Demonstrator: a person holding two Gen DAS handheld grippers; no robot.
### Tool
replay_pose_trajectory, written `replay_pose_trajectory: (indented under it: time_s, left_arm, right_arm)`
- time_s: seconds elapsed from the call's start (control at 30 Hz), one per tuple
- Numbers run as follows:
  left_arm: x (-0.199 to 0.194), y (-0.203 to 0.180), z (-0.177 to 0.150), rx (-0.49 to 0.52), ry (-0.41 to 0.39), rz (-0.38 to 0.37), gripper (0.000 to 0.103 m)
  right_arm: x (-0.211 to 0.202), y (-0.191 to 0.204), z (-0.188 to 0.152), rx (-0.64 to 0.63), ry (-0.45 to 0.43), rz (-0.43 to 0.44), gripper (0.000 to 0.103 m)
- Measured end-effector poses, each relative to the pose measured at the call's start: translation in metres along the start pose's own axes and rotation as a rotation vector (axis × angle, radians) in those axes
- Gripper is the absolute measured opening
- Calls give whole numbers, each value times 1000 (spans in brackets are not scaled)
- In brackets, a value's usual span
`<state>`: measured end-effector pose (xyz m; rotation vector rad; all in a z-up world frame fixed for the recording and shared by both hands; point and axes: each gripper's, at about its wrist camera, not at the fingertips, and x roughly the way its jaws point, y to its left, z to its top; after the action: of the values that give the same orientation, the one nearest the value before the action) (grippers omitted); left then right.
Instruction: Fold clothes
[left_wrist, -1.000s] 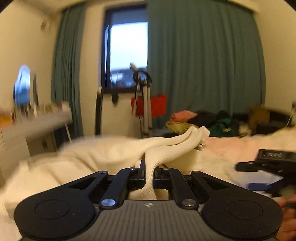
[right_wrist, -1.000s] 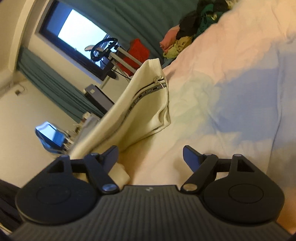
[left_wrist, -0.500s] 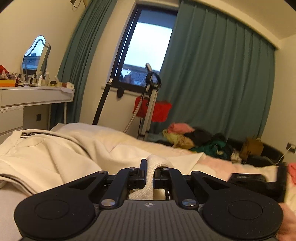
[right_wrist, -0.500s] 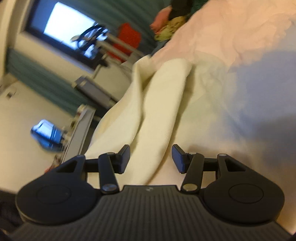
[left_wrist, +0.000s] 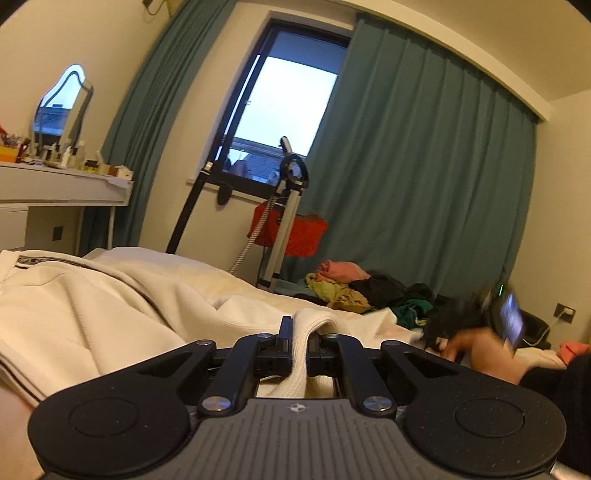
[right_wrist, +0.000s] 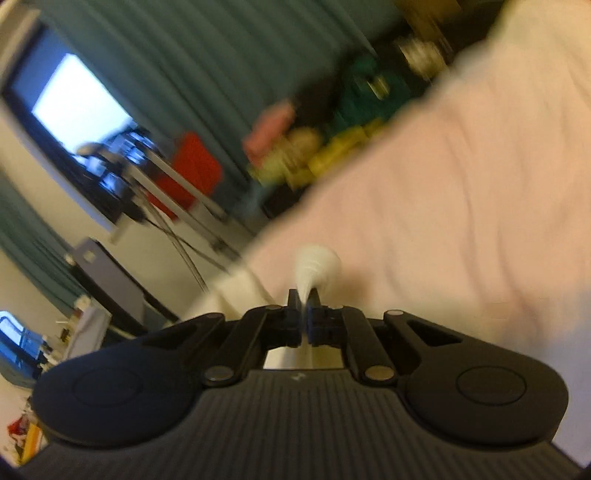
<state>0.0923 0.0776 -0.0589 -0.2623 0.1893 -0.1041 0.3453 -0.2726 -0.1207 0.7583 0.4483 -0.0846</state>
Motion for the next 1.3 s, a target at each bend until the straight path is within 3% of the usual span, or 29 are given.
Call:
replay_pose_trajectory:
  time_s: [0.13, 0.27, 0.37, 0.57, 0.63, 0.77, 0.87, 0.93, 1.03, 1.13, 1.2, 1.3]
  left_arm:
    - [3, -16, -11, 61, 44, -70, 5]
    - [7, -33, -23, 122, 87, -139, 5]
    - [9, -45, -31, 168, 120, -191, 6]
    - [16, -66, -66, 256, 282, -206, 7]
    - [18, -68, -74, 264, 326, -198, 8]
    - [18, -65, -72, 240, 359, -171, 19]
    - [14, -59, -63, 188, 374, -170, 40]
    - [4, -50, -51, 112, 402, -164, 48]
    - [-12, -22, -32, -64, 460, -151, 62]
    - [-26, 23, -19, -281, 498, -53, 71]
    - [-35, 69, -18, -540, 504, -22, 75]
    - [-49, 145, -30, -968, 449, 91, 75]
  right_arm:
    - [-53, 16, 54, -11, -152, 58, 5]
    - [-132, -15, 97, -36, -385, 30, 5]
    - [-181, -77, 96, 9, -451, -99, 5]
    - [-218, -240, 37, 401, -181, -341, 6]
    - [-218, -273, 20, 490, -48, -374, 6]
    - [-223, -285, 23, 516, -44, -317, 6]
    - [-218, -275, 27, 393, -41, -346, 6]
    - [-213, -271, 26, 331, -28, -377, 6]
    - [-211, -266, 26, 336, -26, -386, 6]
    - [-211, -269, 25, 368, -28, -374, 6]
    - [-211, -271, 24, 385, -23, -366, 6]
    - [-208, -273, 24, 401, -25, -357, 6]
